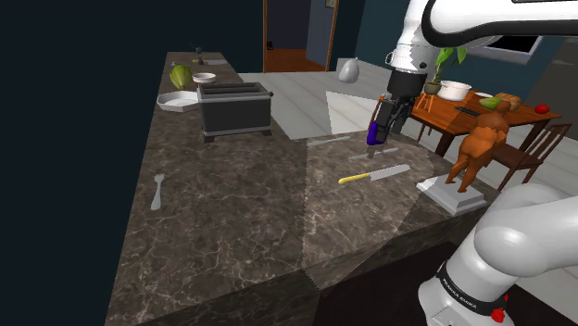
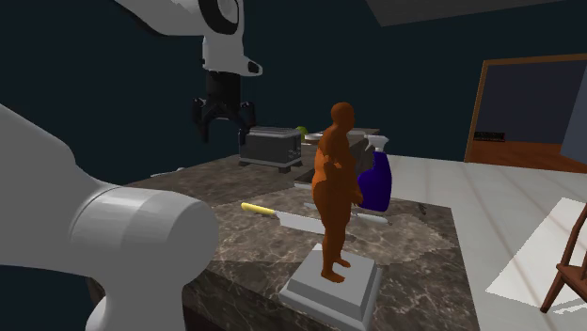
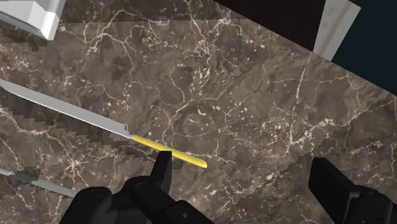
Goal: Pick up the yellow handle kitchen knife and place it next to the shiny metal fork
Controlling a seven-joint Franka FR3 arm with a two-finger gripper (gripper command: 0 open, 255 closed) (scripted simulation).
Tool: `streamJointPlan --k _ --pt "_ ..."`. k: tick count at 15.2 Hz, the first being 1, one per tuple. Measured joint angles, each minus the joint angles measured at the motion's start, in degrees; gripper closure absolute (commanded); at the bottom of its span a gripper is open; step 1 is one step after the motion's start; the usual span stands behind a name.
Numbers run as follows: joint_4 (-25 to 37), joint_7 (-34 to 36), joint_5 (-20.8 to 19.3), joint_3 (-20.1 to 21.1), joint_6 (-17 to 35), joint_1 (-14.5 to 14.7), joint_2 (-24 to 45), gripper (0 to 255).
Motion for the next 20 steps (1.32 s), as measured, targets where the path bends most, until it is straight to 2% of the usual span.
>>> streamJointPlan --k 2,4,8,12,17,20 --pt "-0.8 -1.7 -0.6 -0.7 0.6 0.3 -0.2 0" --pt "-3.5 -7.5 -2.4 -2.6 2.4 1.4 -1.0 0" --pt "-8.2 -22.8 -8.0 -8.7 7.6 3.1 -0.6 0" --pt "-11.8 -38.3 -13.6 -15.0 15.0 5.0 2.5 0" --pt "-12.9 -57.5 -19.3 -23.7 25.7 8.2 10.6 0" --pt "-12.3 -67.9 -21.0 -27.9 31.4 10.8 15.8 0"
